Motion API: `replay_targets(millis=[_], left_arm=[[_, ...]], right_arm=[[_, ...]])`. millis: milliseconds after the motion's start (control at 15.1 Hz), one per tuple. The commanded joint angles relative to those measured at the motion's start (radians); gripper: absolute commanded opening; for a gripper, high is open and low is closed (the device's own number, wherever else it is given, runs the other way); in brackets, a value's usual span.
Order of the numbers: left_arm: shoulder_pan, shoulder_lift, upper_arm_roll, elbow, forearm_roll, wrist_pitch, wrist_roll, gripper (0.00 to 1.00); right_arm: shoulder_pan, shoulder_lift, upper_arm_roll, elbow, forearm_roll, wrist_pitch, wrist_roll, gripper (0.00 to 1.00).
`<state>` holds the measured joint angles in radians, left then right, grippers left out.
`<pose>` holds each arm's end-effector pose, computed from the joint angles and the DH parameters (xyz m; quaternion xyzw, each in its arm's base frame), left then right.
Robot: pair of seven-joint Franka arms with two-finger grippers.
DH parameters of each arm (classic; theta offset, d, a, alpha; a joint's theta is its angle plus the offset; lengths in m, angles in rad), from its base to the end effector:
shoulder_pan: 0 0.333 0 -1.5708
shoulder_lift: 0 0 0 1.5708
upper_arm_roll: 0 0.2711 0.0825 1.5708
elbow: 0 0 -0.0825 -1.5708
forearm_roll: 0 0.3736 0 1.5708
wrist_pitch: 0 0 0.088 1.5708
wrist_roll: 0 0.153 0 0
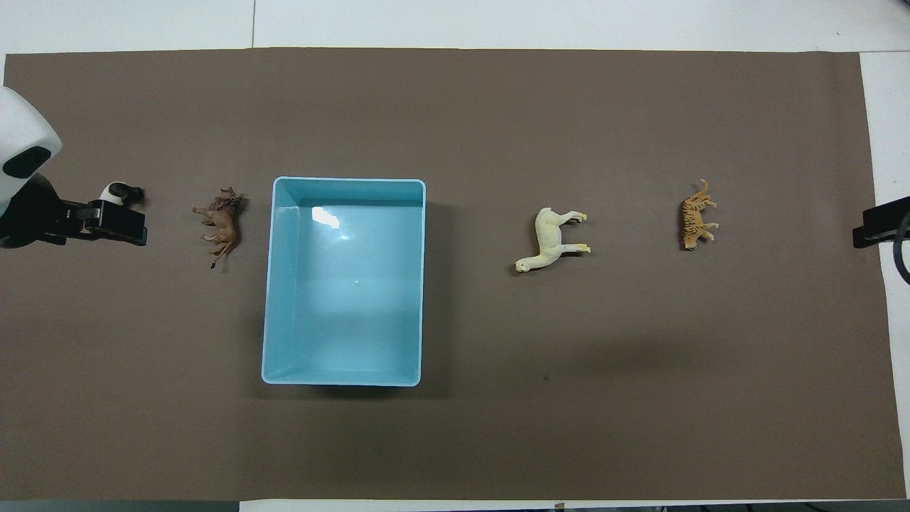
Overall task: Put all toys into storage box
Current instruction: 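Reach the right gripper toward the orange tiger toy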
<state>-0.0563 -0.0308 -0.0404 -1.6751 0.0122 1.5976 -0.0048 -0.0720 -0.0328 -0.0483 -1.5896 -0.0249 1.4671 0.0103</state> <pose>0.5312 -0.0499 0.5044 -0.9986 0.0462 0.0230 0.0079 0.5156 -0.0667 0.5341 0.9968 -0.0659 -0.0454 0.0092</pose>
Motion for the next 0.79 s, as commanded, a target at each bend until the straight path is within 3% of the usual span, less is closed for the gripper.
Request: replay_targets(millis=[0,728], left_arm=[[0.012,-0.018,-0.004,-0.014,-0.006,-0.001,0.009,1.0],[0.012,-0.018,-0.004,-0.014,-0.006,-0.001,0.009,1.0]], right_arm=[[-0.006,-0.002,0.01,-0.001,-0.015,0.012,0.004,1.0],[-0.019,-0.013,0.01,-0.038,-0.01,0.021,-0.004,1.0]])
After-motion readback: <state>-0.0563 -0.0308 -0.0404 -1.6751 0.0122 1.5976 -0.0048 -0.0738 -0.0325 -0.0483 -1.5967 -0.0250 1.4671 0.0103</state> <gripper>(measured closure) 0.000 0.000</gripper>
